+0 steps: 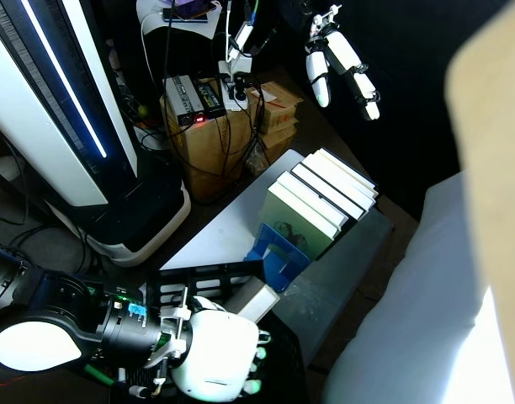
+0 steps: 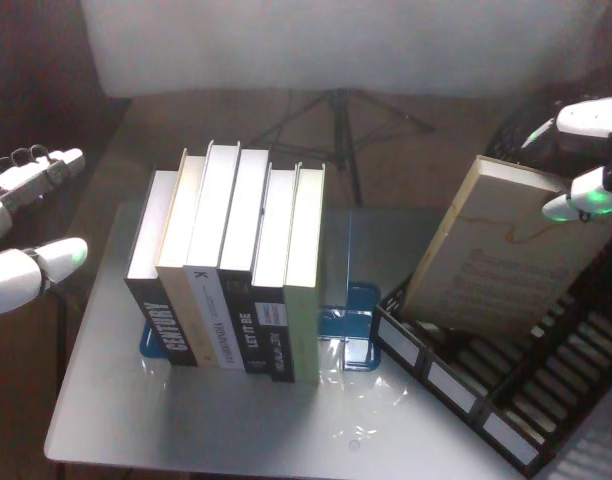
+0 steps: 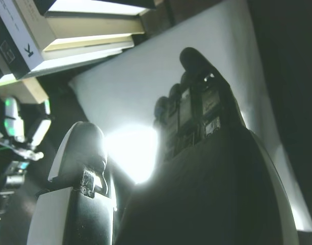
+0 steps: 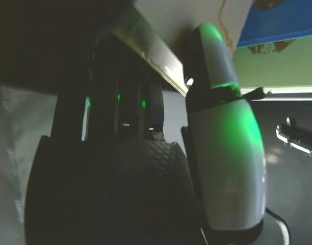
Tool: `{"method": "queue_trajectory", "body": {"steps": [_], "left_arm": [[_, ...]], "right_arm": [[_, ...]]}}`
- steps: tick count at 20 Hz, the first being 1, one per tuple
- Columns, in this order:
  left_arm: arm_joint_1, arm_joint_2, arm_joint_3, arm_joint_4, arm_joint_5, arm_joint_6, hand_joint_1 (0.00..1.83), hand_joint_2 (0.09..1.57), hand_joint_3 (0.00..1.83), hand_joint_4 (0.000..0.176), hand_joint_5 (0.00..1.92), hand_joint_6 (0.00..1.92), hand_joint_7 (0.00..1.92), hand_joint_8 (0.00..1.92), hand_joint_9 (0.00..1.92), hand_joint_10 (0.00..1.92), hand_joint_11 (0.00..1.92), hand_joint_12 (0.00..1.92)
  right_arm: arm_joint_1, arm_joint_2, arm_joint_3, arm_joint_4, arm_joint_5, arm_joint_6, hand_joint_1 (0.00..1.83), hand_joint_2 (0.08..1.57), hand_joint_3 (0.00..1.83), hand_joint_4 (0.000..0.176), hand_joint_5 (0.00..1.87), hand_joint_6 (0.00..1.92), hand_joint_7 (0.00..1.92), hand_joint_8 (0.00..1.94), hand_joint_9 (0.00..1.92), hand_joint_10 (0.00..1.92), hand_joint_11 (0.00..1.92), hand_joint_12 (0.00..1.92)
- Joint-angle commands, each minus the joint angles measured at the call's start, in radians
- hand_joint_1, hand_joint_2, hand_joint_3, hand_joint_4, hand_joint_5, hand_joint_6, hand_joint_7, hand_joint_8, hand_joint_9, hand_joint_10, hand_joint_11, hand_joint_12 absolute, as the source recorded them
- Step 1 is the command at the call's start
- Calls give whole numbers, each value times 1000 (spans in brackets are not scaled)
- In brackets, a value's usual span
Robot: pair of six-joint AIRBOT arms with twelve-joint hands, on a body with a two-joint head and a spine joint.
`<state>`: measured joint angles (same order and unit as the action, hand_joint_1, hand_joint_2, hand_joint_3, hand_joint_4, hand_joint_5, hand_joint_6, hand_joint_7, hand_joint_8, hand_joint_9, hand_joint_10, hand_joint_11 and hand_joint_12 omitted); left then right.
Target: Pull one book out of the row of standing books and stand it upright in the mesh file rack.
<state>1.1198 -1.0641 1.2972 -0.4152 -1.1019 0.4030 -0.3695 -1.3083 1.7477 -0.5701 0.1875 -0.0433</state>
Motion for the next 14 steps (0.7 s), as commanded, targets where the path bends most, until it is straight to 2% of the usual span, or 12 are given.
{"method": "queue_trajectory", "body": {"steps": [1, 2, 4, 5, 6, 7, 8, 9, 10, 11, 12, 14], "left_arm": [[-4, -1, 2, -13, -125, -6, 522, 1438, 0, 3, 104, 0, 81, 3, 86, 4, 0, 909], [-4, -1, 2, -14, -126, -6, 500, 1441, 1, 11, 94, 0, 75, 0, 82, 1, 0, 922], [-4, -1, 2, -14, -126, -7, 524, 1439, 0, 9, 102, 1, 73, 0, 74, 0, 0, 861], [-4, -1, 2, -14, -126, -7, 522, 1439, 0, 7, 105, 2, 74, 1, 74, 0, 0, 864], [-4, -1, 3, -14, -126, -6, 519, 1438, 0, 10, 100, 0, 74, 1, 76, 1, 0, 866], [-4, -1, 3, -14, -126, -6, 522, 1439, 0, 3, 109, 2, 85, 3, 89, 5, 0, 951], [-4, -2, 3, -14, -126, -6, 488, 1447, 3, 7, 101, 1, 76, 2, 81, 1, 0, 976], [-4, -3, 4, -14, -126, -7, 495, 1448, 1, 16, 95, 0, 65, 1, 61, 4, 0, 885], [-4, -3, 4, -14, -125, -7, 495, 1448, 1, 16, 95, 0, 65, 1, 61, 4, 0, 885], [-4, -4, 4, -14, -125, -7, 511, 1443, 0, 11, 104, 2, 76, 2, 72, 8, 0, 912], [-3, -4, 5, -14, -125, -7, 490, 1441, 0, 7, 111, 2, 85, 2, 86, 10, 0, 964], [-3, -4, 6, -14, -127, -9, 488, 1444, 1, 3, 112, 1, 84, 0, 84, 7, 0, 939]], "right_arm": [[21, 24, 1, 8, 73, 14, 1156, 1234, 2, 0, 751, 1282, 794, 1380, 809, 1096, 369, 1587], [31, 30, -6, 2, 78, 14, 1134, 1262, 5, 10, 702, 1366, 743, 1435, 783, 1070, 326, 1570], [60, 45, -19, -52, 78, 24, 1130, 1267, 0, 16, 704, 1381, 730, 1435, 752, 1075, 329, 1589], [70, 46, -20, -91, 71, 37, 1139, 1263, 0, 0, 770, 1295, 684, 1494, 732, 1127, 363, 1572], [79, 46, -18, -143, 56, 57, 1139, 1270, 1, 0, 744, 1287, 686, 1545, 730, 1184, 357, 1599], [79, 46, -18, -178, 48, 66, 1136, 1274, 2, 0, 727, 1323, 690, 1530, 718, 1184, 355, 1601], [89, 46, -18, -232, 41, 88, 1292, 1256, 3, 0, 683, 1328, 697, 1465, 712, 1479, 420, 1565], [104, 44, -16, -304, 36, 133, 1331, 1249, 0, 0, 663, 1326, 736, 1421, 702, 1549, 502, 1526], [108, 41, -13, -342, 35, 156, 1331, 1249, 0, 0, 663, 1326, 736, 1421, 702, 1549, 502, 1526], [110, 36, -8, -459, 36, 245, 1179, 1278, 7, 0, 635, 1392, 741, 1498, 693, 1350, 513, 1539], [129, 28, 0, -602, 41, 364, 1142, 1282, 1, 0, 625, 1429, 765, 1452, 738, 1153, 504, 1534], [145, 23, 4, -742, 42, 457, 1132, 1297, 0, 0, 586, 1495, 757, 1452, 758, 1098, 496, 1537]]}}
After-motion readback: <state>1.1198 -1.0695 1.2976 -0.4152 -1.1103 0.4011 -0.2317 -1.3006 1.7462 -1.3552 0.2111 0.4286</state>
